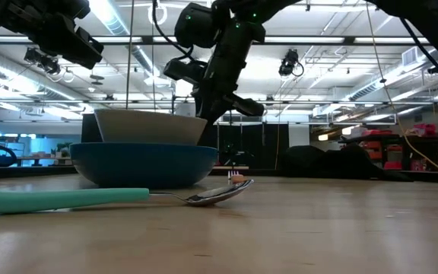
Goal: Set table place
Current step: Put the gray bowl on top of the blue bowl on the table
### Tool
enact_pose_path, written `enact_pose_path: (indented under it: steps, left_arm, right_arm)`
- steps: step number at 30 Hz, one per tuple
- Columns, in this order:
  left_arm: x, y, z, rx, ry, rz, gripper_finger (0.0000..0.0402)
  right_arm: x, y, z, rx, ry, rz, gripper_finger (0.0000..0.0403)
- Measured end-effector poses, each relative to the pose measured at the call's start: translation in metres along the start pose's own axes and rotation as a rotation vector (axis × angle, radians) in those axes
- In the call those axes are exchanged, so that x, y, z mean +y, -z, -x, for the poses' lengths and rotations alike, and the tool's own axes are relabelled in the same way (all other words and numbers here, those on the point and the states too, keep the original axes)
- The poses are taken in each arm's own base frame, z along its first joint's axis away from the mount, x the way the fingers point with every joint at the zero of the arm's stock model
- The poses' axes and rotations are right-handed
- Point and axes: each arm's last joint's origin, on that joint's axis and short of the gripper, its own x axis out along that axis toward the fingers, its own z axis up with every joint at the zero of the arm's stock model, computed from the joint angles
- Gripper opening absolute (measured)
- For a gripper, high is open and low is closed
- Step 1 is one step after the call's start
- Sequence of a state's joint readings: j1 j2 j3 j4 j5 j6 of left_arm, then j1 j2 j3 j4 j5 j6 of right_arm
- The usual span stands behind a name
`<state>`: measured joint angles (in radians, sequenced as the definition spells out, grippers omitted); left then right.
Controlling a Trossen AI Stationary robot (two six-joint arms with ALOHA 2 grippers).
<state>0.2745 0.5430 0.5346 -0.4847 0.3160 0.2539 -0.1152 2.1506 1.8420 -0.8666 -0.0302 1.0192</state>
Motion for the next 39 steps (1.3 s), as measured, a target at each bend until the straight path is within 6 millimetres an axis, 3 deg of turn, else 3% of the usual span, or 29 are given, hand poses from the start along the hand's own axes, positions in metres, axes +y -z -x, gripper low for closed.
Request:
enact_pose_path:
  steps: [5, 15, 39]
  left_arm:
    - [0.0, 0.0, 0.0, -0.002, -0.001, -0.001, 0.0031]
    - [0.0, 0.0, 0.0, -0.002, -0.001, -0.001, 0.0032]
    - [0.0, 0.0, 0.0, -0.002, -0.001, -0.001, 0.0028]
  right_arm:
    - [0.002, 0.002, 0.0, -0.001, -0.002, 0.0, 0.0002]
    - [0.001, 0.003, -0.025, 0.033, 0.009, 0.007, 0.0002]
    - [0.0, 0.004, -0.022, 0.037, 0.011, 0.013, 0.0016]
